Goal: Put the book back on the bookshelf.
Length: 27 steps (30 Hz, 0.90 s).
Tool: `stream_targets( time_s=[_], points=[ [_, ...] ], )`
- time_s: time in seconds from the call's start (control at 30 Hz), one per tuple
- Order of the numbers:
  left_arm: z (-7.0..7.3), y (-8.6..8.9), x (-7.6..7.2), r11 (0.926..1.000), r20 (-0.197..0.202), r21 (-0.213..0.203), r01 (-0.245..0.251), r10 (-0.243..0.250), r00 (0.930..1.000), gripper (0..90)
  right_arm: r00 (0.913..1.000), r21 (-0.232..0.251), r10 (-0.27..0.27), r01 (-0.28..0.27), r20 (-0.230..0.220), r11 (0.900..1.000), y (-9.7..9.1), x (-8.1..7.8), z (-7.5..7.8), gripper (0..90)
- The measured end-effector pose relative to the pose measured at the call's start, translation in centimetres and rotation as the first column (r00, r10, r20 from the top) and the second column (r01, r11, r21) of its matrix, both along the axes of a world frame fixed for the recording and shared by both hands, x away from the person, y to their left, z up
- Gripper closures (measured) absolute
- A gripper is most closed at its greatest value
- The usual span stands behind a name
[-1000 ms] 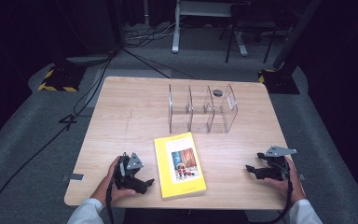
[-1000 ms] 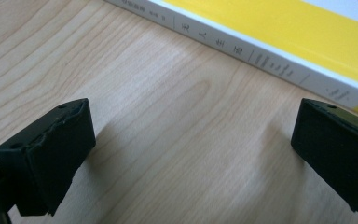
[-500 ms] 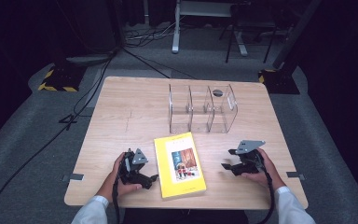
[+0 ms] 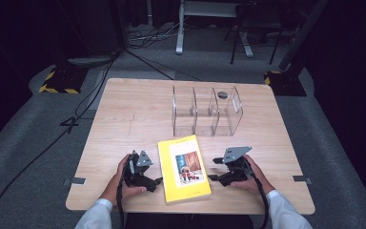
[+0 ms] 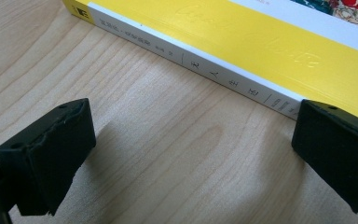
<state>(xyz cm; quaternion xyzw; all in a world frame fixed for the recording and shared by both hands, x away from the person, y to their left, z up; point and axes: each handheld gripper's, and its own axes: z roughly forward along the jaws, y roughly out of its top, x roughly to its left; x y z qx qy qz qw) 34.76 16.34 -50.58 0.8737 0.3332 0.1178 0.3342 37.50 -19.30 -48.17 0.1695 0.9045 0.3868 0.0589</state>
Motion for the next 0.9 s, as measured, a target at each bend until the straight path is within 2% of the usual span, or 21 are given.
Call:
stream_targets(
  time_s=[0.03, 0.13, 0.23, 0.33, 0.5, 0.57, 0.7, 0.9],
  points=[
    [0.0, 0.0, 0.0, 1.0000, -0.004, 0.002, 0.001, -0.001, 1.0000, 0.1, 0.9998, -0.001, 0.015, -0.015, -0.013, 0.9999, 0.1, -0.2, -0.2, 31.8],
    [0.0, -0.2, 0.1, 1.0000, -0.006, -0.002, -0.002, 0.002, 1.0000, 0.0, 0.9996, -0.015, 0.027, -0.027, -0.007, 0.9995, 0.4, -0.6, -0.5, 32.4],
    [0.0, -0.3, 0.1, 1.0000, 0.001, 0.006, 0.000, 0.000, 1.0000, 0.1, 0.9986, 0.011, 0.038, -0.038, -0.036, 0.9992, 0.0, -0.6, -0.6, 33.0],
    [0.0, -0.5, 0.2, 1.0000, -0.001, 0.000, -0.003, 0.003, 1.0000, 0.1, 0.9988, -0.004, 0.041, -0.041, -0.028, 0.9991, -0.2, -0.9, -0.8, 33.4],
    [0.0, -1.1, 0.3, 1.0000, -0.002, 0.001, -0.002, 0.002, 1.0000, 0.2, 0.9980, 0.004, 0.046, -0.046, -0.044, 0.9989, -1.0, -1.3, -1.0, 34.9],
    [0.0, -1.5, 0.3, 1.0000, -0.003, -0.002, -0.001, 0.001, 1.0000, 0.2, 0.9979, 0.004, 0.053, -0.053, -0.037, 0.9986, -1.3, -1.6, -1.0, 34.9],
    [0.0, -2.3, 0.6, 0.9999, -0.003, 0.002, 0.013, -0.013, 0.9999, 0.3, 0.9978, 0.004, 0.057, -0.057, -0.035, 0.9984, -1.9, -2.0, -1.0, 35.2],
    [0.1, -3.7, 0.9, 0.9995, -0.001, 0.005, 0.032, -0.032, 0.9995, 0.3, 0.9975, 0.020, 0.046, -0.045, -0.054, 0.9988, -3.3, -2.9, -1.2, 34.0]
  ],
)
